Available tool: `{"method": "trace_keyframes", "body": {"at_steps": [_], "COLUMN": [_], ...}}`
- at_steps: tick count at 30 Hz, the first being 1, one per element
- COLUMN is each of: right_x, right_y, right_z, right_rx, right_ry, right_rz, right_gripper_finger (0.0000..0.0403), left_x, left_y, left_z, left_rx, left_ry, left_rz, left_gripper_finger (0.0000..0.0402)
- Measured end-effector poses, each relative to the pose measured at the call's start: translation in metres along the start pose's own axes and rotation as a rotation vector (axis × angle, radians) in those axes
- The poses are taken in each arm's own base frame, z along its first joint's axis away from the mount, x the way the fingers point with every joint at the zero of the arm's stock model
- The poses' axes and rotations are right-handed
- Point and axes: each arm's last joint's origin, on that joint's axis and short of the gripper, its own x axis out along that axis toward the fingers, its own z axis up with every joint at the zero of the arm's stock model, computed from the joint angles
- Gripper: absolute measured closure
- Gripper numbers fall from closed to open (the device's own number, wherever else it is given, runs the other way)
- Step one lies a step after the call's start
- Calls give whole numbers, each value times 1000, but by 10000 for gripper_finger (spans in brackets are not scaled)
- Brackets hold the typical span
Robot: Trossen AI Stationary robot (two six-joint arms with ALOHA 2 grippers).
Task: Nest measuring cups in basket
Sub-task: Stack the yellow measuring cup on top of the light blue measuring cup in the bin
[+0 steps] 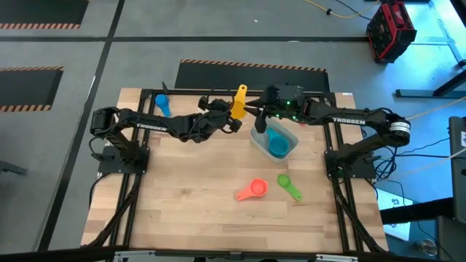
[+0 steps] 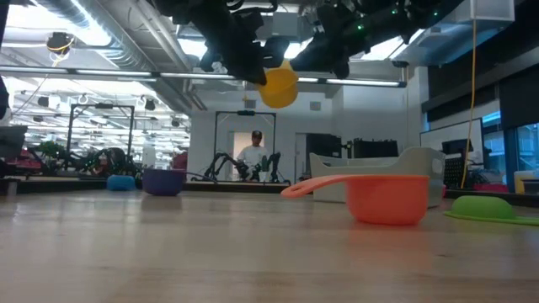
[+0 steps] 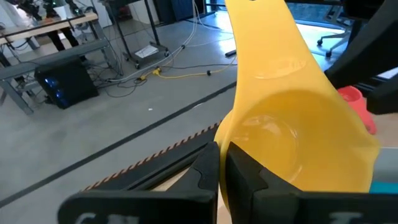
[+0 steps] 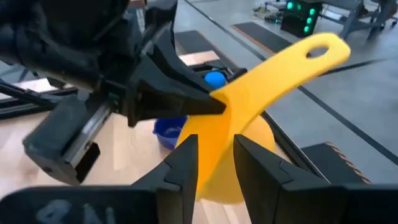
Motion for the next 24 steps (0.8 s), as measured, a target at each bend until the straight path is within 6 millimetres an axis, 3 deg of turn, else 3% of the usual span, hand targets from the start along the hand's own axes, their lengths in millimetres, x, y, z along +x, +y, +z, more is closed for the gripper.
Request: {"method": "trace_keyframes", "body": {"at_steps": [24], "right_x": [-4], "right_y": [-1], "right_z": [6], "right_rx": [133], "right_ry": [-50], "right_rz": [-19], "right_gripper_finger": [296], "left_x": [-10], "left_y": [-9], "left_z": [-3], "left_rx": [18], "left_ry": [1], "left_rz": [-41], "left_gripper_finger": [398]}}
